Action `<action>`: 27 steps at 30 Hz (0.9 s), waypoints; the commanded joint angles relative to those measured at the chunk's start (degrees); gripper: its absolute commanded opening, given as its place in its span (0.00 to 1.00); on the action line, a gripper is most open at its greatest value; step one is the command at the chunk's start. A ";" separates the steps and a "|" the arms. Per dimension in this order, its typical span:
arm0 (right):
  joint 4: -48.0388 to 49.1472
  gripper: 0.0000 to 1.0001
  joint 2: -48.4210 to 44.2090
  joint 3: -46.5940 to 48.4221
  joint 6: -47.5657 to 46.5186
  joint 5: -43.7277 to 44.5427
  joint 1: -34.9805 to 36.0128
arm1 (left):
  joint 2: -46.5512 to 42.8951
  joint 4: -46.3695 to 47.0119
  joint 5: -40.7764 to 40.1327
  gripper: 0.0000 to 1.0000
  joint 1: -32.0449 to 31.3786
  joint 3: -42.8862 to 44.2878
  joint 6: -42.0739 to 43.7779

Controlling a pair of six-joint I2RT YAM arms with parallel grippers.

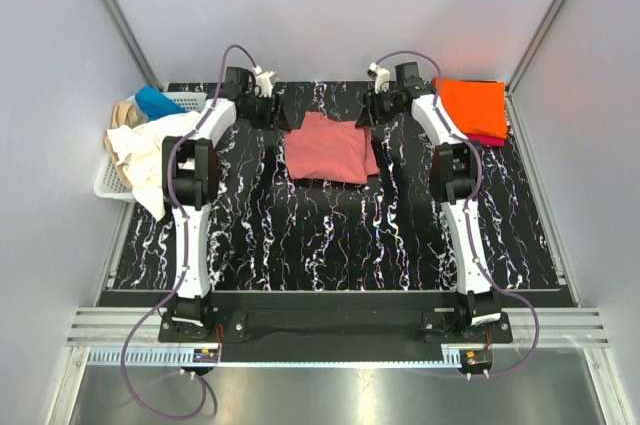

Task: Fold and stack the t-shirts
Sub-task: Fold the tshirt

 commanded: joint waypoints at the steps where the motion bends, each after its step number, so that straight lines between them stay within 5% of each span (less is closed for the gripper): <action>1: -0.15 0.54 0.93 3.38 -0.68 -2.83 -0.31 | -1.07 -0.01 3.40 0.61 0.39 1.49 2.43; 4: -0.06 0.52 1.20 4.17 -0.94 -3.97 -0.39 | -0.01 -0.18 5.24 0.45 0.39 2.28 1.82; 10: 0.99 0.20 1.55 6.54 -0.77 -3.19 -0.39 | 3.06 -0.18 8.50 0.00 0.30 7.89 -0.47; 15: 1.61 0.00 0.41 10.84 -1.47 0.58 -0.48 | 5.79 0.61 9.12 0.00 0.30 18.25 -5.56; 20: 2.48 0.00 -3.53 9.98 -2.79 1.65 -0.57 | 1.94 3.77 8.24 0.00 0.30 16.89 -7.33; 24: 3.10 0.00 -5.30 7.08 -2.70 0.69 -0.57 | -1.41 3.95 6.82 0.31 0.39 10.38 -3.21; 27: 3.10 0.00 -6.01 5.23 -2.70 0.60 -0.57 | -1.68 3.60 10.07 0.42 0.39 6.51 -2.14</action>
